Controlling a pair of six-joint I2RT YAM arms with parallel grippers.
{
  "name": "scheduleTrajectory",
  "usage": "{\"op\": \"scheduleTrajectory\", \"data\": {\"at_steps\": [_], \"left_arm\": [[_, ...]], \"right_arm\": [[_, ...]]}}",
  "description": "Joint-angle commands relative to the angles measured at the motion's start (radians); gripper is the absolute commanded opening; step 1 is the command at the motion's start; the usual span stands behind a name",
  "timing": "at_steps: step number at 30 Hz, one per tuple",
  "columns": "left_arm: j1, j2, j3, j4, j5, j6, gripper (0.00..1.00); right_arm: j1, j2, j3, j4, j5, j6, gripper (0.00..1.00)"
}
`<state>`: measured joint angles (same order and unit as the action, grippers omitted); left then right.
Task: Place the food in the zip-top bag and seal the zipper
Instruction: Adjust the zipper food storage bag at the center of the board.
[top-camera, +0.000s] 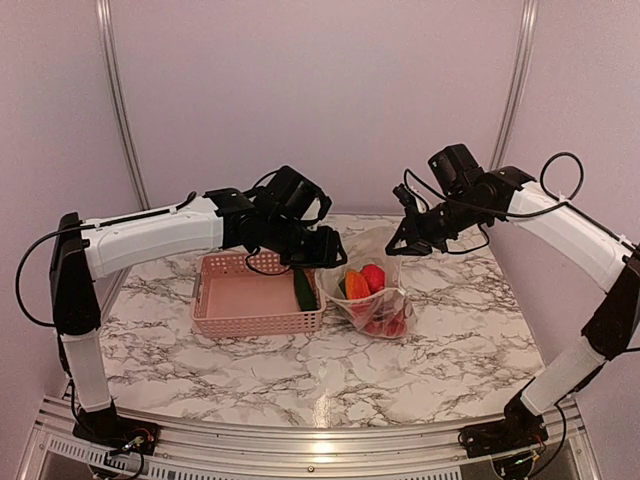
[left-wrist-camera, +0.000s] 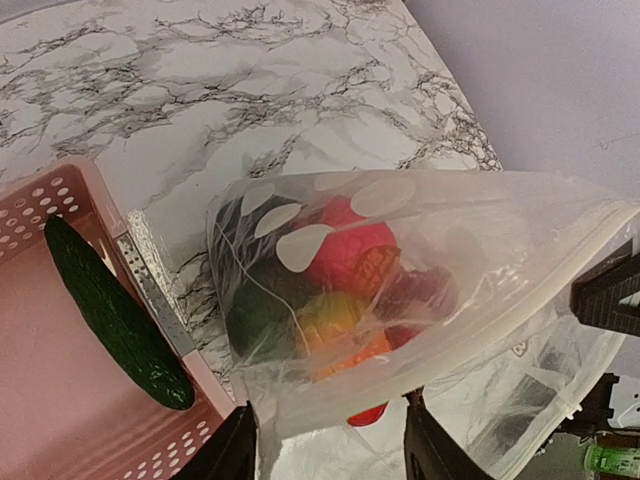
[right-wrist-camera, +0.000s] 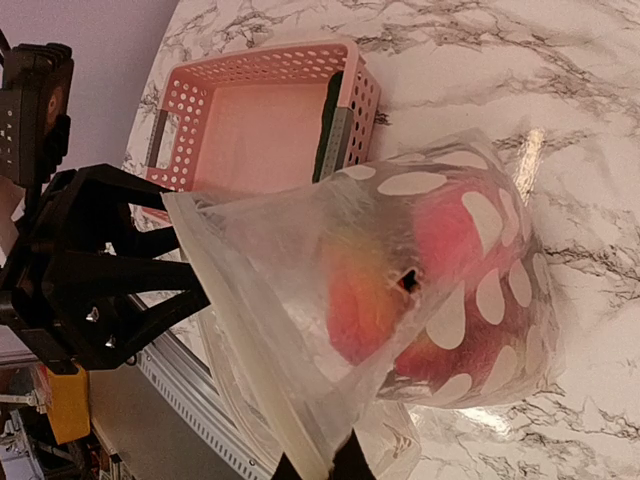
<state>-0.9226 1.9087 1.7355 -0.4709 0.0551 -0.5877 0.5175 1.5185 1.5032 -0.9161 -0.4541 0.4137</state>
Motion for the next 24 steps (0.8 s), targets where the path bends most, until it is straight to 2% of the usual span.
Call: {"op": "scheduleTrajectory", "data": {"at_steps": [1,6,10,12,16,19,20,24], "left_arm": [[0.001,0.026,0.015,-0.063,-0.011,-0.042,0.48],[0.001,-0.004,-0.025,-0.089,-0.018,-0.085,0.49],[-0.001,-0.039,-0.125,-0.028,0.007,-0.133,0.49],[-0.004,-0.042,-0.138,-0.017,0.022,-0.150,0.42],[-0.012,-0.049,-0.131,0.006,0.021,-0.153,0.17],[-0.013,-0.048,-0.106,0.067,0.021,-0.151,0.03],[-0.013,-0.041,-0.083,0.088,0.026,-0.150,0.00],[-0.020,0.002,0.079,0.132,0.069,-0.159,0.00]], "right_arm": [[-0.008,0.006,0.054,0.003,-0.013,-0.018,0.00],[-0.008,0.002,0.063,-0.004,0.005,-0.020,0.00],[-0.008,-0.001,0.059,-0.002,0.007,-0.019,0.00],[-0.008,-0.003,0.049,0.000,0.008,-0.022,0.00],[-0.009,-0.010,0.026,0.005,0.013,-0.027,0.00],[-0.007,-0.001,0.013,-0.014,0.010,-0.045,0.00],[-0.007,0.004,0.019,-0.029,0.011,-0.053,0.00],[0.001,0.011,0.188,-0.129,0.063,-0.049,0.00]]}}
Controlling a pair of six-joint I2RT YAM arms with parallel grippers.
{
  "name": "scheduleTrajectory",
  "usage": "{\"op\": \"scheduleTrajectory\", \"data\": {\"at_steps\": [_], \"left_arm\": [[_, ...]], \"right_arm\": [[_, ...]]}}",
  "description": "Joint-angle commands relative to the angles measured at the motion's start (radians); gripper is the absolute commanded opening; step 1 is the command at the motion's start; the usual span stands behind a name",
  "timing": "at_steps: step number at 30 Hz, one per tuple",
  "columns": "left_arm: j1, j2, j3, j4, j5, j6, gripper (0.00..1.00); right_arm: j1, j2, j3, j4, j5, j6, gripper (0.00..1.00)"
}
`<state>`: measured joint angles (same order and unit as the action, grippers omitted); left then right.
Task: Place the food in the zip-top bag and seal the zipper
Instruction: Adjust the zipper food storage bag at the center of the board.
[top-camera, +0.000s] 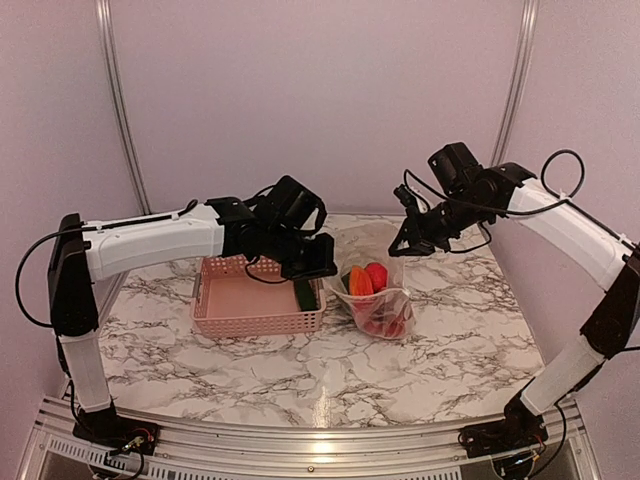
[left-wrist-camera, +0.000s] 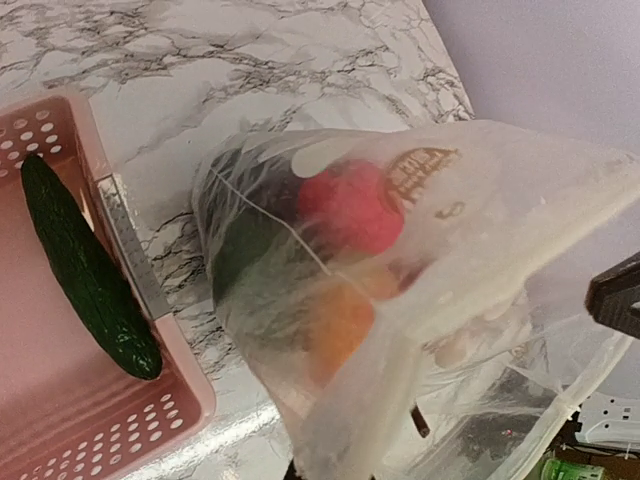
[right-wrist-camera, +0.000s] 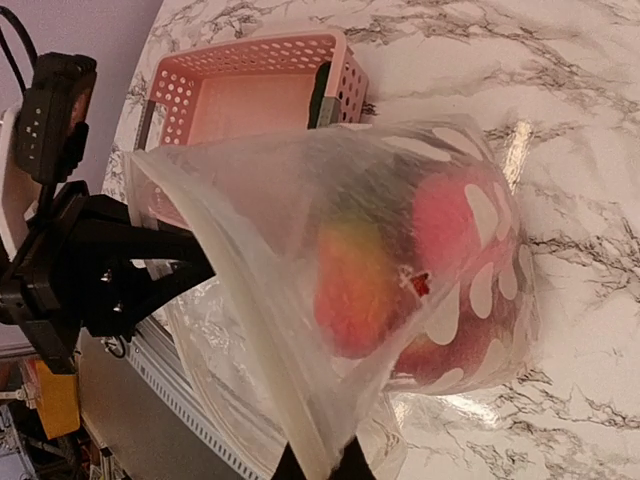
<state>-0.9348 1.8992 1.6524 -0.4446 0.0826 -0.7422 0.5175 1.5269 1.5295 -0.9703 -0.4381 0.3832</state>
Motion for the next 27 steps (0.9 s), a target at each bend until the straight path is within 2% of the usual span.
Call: {"op": "scheduleTrajectory", "data": {"at_steps": [1,3,6,10,14,16,18,21,22,23,27], "left_arm": [[-0.012,0.019,0.205,0.112,0.048,-0.002,0.00],[-0.016,0.020,0.230,0.164,0.068,-0.025,0.00],[-0.014,0.015,0.172,0.251,0.088,-0.082,0.00],[-0.003,0.061,0.158,0.198,0.100,-0.094,0.00],[-0.001,0.054,0.144,0.184,0.085,-0.070,0.00],[-0.001,0.044,0.141,0.173,0.069,-0.047,0.07],[0.001,0.039,0.143,0.152,0.059,-0.028,0.21],[0.004,0.026,0.150,0.096,0.034,0.007,0.52],[0.004,0.016,0.148,0.078,0.021,0.021,0.77],[0.003,0.004,0.143,0.062,0.007,0.038,0.96],[0.004,-0.100,0.072,0.045,-0.040,0.127,0.99]], "right_arm": [[0.001,0.004,0.217,-0.098,0.066,-0.013,0.00],[0.001,0.009,0.288,-0.127,0.096,-0.014,0.00],[-0.004,-0.005,0.183,-0.107,0.131,-0.028,0.00],[-0.007,-0.045,0.010,-0.016,0.104,-0.016,0.00],[-0.008,-0.052,0.018,-0.001,0.113,-0.005,0.00],[-0.009,-0.052,0.024,0.006,0.117,-0.004,0.00],[-0.008,-0.049,0.020,0.012,0.118,-0.005,0.00],[-0.009,-0.046,0.009,0.018,0.117,-0.009,0.00],[-0.009,-0.049,0.003,0.022,0.119,-0.009,0.00],[-0.008,-0.053,-0.005,0.028,0.124,-0.009,0.00],[-0.010,-0.065,-0.031,0.046,0.126,-0.001,0.00]]}}
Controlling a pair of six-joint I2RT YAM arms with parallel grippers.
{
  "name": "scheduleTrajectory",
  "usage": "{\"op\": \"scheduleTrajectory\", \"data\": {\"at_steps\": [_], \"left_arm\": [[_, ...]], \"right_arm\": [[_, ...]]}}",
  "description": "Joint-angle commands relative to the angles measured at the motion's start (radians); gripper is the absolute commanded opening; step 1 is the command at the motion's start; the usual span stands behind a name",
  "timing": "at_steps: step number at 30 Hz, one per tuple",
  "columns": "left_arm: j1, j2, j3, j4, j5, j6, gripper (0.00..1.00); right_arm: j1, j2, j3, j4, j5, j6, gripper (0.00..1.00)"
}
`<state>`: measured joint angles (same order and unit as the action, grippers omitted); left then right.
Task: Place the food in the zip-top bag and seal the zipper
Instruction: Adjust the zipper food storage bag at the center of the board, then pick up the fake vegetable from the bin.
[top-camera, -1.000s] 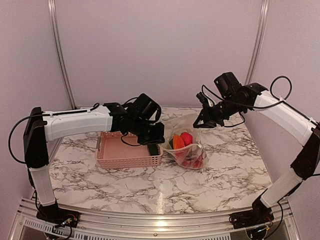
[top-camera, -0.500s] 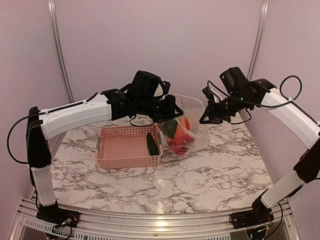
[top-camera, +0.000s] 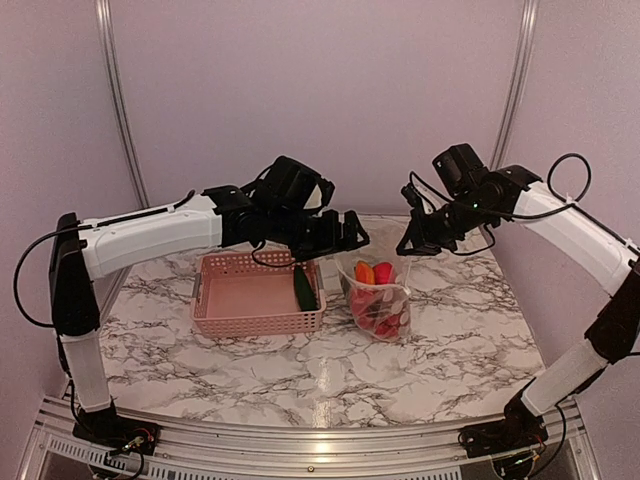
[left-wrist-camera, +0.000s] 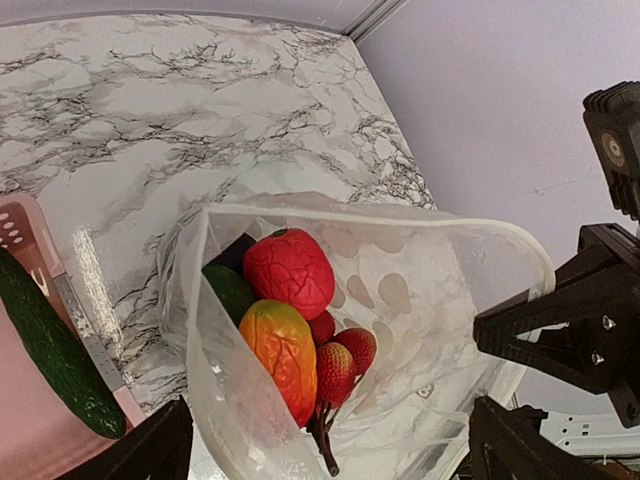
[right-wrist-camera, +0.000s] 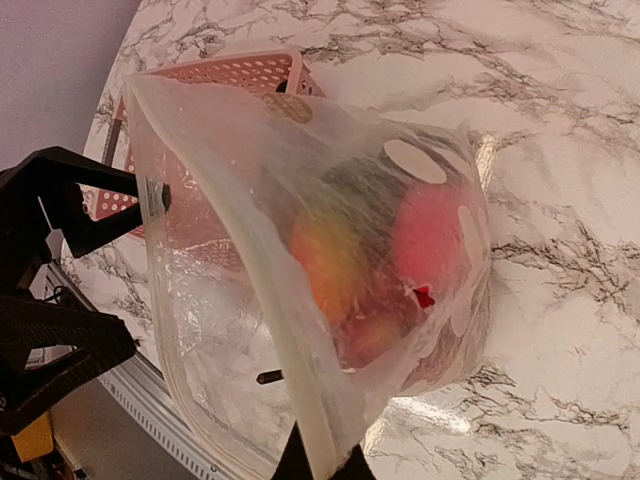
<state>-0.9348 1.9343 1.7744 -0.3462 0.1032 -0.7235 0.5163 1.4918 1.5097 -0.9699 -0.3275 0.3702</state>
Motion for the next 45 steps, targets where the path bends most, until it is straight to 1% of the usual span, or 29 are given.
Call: {"op": "scheduleTrajectory", "data": {"at_steps": [1,2,5,7,8,9,10,11,12,15,17,19,22,24,26,33,41,45], "left_arm": [[0.001,-0.172,-0.097,-0.038,-0.073,0.139,0.99],[-0.003,-0.219,-0.138,-0.018,-0.094,0.173,0.99],[-0.006,-0.387,-0.304,0.079,-0.265,0.243,0.99],[0.001,-0.534,-0.465,0.207,-0.416,0.212,0.99],[0.011,-0.592,-0.558,0.289,-0.458,0.194,0.99],[0.026,-0.629,-0.627,0.347,-0.479,0.159,0.99],[0.054,-0.647,-0.674,0.369,-0.478,0.112,0.99],[0.083,-0.646,-0.693,0.360,-0.443,0.078,0.99],[0.103,-0.635,-0.696,0.324,-0.406,0.058,0.99],[0.111,-0.565,-0.653,0.202,-0.367,0.016,0.85],[0.113,-0.511,-0.615,0.124,-0.346,-0.030,0.78],[0.113,-0.464,-0.582,0.078,-0.330,-0.079,0.73],[0.116,-0.397,-0.555,0.054,-0.286,-0.125,0.67],[0.117,-0.356,-0.538,0.051,-0.261,-0.151,0.66],[0.120,-0.302,-0.514,0.044,-0.233,-0.167,0.62],[0.124,-0.166,-0.416,0.041,-0.175,-0.192,0.59],[0.138,-0.039,-0.317,0.012,-0.173,-0.212,0.56],[0.140,-0.004,-0.295,-0.003,-0.175,-0.200,0.55]], "right_arm": [[-0.009,-0.034,-0.018,0.053,0.014,0.014,0.00],[-0.009,-0.037,-0.026,0.061,0.013,0.017,0.00],[-0.009,-0.039,-0.043,0.076,0.007,0.024,0.00],[-0.010,-0.042,-0.052,0.084,0.002,0.028,0.00],[-0.010,-0.043,-0.057,0.090,0.000,0.030,0.00],[-0.009,-0.045,-0.062,0.094,-0.001,0.032,0.00],[-0.009,-0.045,-0.064,0.097,-0.002,0.032,0.00],[-0.009,-0.045,-0.067,0.099,-0.003,0.032,0.00],[-0.009,-0.045,-0.070,0.101,-0.006,0.032,0.00],[-0.009,-0.043,-0.079,0.104,-0.014,0.026,0.00],[-0.009,-0.043,-0.084,0.107,-0.016,0.024,0.00],[-0.009,-0.042,-0.086,0.110,-0.020,0.023,0.00],[-0.009,-0.042,-0.085,0.114,-0.024,0.024,0.00],[-0.009,-0.044,-0.086,0.115,-0.025,0.024,0.00],[-0.009,-0.047,-0.091,0.115,-0.025,0.025,0.00],[-0.009,-0.057,-0.112,0.125,-0.027,0.032,0.00],[-0.009,-0.061,-0.115,0.128,-0.033,0.033,0.00],[-0.009,-0.062,-0.112,0.129,-0.037,0.034,0.00]]}}
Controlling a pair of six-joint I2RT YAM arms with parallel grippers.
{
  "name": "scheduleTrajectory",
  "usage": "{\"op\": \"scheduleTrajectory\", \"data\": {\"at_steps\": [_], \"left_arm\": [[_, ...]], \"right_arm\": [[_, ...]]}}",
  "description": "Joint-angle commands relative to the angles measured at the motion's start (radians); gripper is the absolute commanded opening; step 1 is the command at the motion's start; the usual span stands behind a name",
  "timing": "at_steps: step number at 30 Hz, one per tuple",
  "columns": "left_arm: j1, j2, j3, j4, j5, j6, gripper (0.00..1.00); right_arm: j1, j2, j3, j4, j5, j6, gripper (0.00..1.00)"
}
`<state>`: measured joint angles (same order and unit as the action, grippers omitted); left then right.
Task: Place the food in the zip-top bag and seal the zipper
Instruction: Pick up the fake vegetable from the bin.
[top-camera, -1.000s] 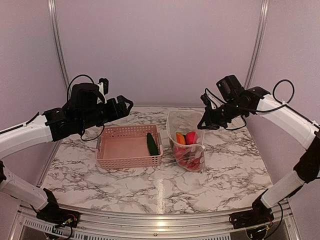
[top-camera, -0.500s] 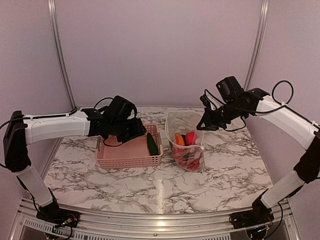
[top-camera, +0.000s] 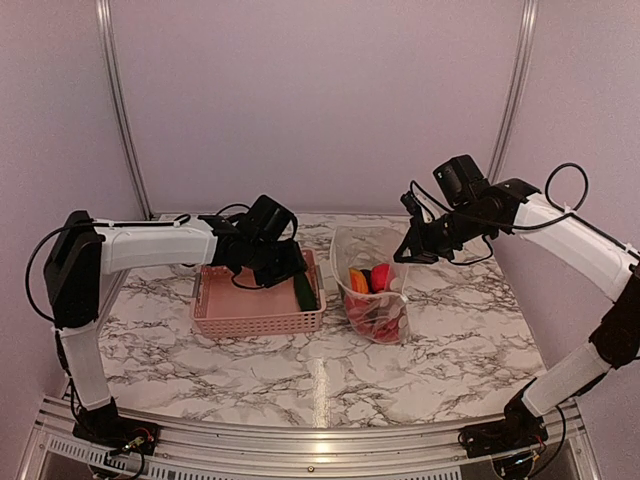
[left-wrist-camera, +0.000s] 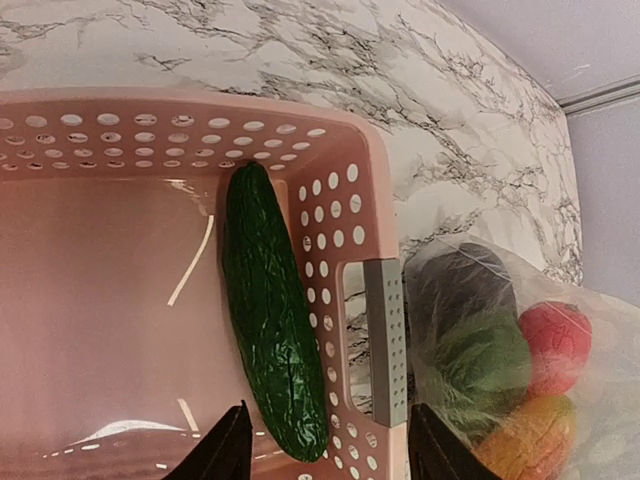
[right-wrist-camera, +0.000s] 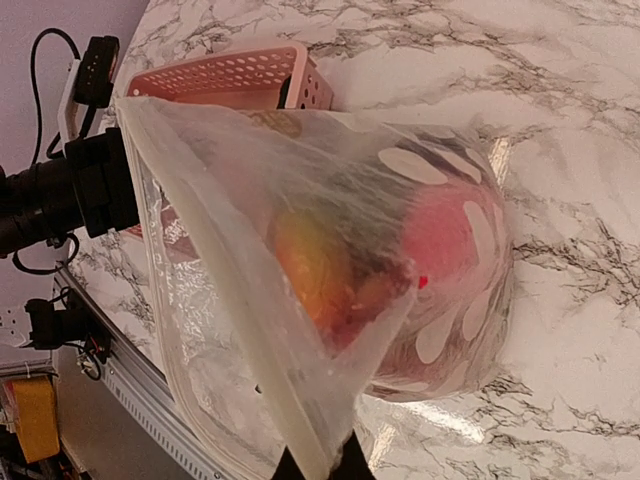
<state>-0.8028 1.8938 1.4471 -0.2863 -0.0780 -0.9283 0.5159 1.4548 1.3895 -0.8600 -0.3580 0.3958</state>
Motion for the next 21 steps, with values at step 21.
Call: {"op": "scheduleTrajectory", "data": {"at_steps": [21], "left_arm": [[0.040,0.126,0.055,-0.076,-0.012,0.069,0.54]], "right_arm": [[-0.008,0.059,0.067,-0.034,-0.081,-0.023,0.00]]}}
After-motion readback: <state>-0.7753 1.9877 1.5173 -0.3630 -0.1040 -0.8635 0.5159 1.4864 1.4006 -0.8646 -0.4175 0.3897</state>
